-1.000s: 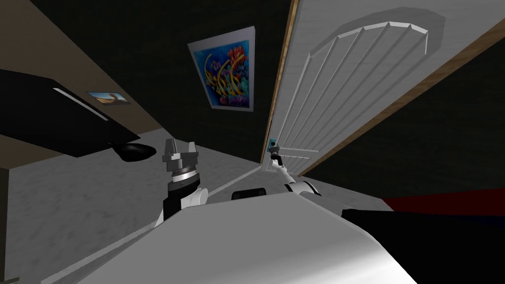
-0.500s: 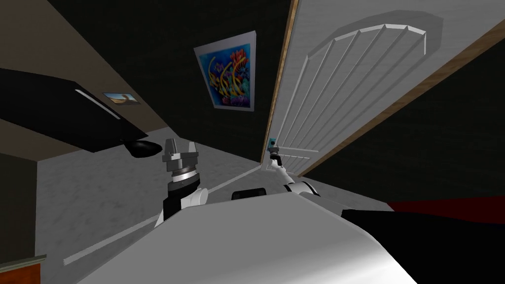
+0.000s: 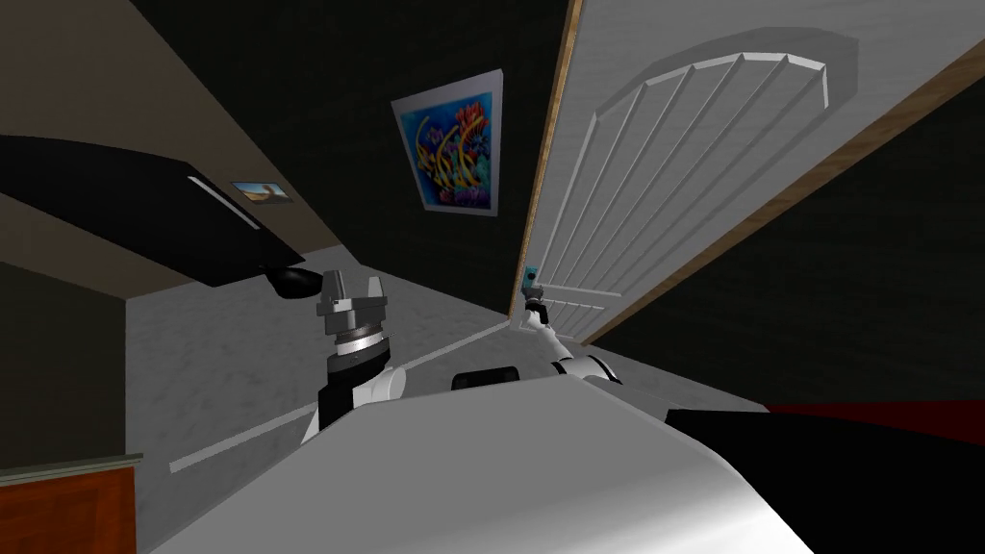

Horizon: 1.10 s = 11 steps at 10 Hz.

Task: Pull the door open

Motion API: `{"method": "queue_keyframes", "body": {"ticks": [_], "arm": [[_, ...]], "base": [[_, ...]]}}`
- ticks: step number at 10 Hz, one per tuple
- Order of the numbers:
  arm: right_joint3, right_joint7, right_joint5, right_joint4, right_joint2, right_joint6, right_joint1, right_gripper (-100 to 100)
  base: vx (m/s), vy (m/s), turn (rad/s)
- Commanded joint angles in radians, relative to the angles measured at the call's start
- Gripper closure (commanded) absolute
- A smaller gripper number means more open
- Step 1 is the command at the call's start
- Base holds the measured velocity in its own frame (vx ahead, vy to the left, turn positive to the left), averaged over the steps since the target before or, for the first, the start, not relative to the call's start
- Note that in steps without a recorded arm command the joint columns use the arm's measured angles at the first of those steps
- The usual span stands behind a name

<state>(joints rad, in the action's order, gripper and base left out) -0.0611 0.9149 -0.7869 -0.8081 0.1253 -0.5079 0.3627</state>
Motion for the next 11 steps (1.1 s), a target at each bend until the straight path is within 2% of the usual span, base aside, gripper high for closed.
{"method": "queue_keyframes", "body": {"ticks": [1,2,3,4,6,8,10,11], "arm": [[0.000,0.029,-0.018,-0.005,-0.004,0.001,-0.001,-100],[0.000,0.017,-0.011,-0.003,-0.003,0.001,-0.001,-100],[-0.003,0.052,-0.018,-0.003,0.034,0.002,-0.016,-100],[-0.005,0.063,-0.020,-0.003,0.047,0.003,-0.021,-100],[-0.010,0.111,-0.029,-0.001,0.104,0.005,-0.043,-100],[-0.012,0.133,-0.033,0.000,0.131,0.006,-0.053,-100],[-0.016,0.164,-0.038,0.001,0.168,0.007,-0.067,-100],[-0.016,0.154,-0.038,0.000,0.161,0.010,-0.062,-100]], "base": [[-0.061,-0.017,0.035],[-0.027,-0.008,0.006],[0.087,0.023,0.149],[0.165,0.030,0.132],[0.199,-0.005,0.147],[0.154,-0.012,0.097],[0.128,-0.008,0.090],[0.050,-0.010,0.016]]}}
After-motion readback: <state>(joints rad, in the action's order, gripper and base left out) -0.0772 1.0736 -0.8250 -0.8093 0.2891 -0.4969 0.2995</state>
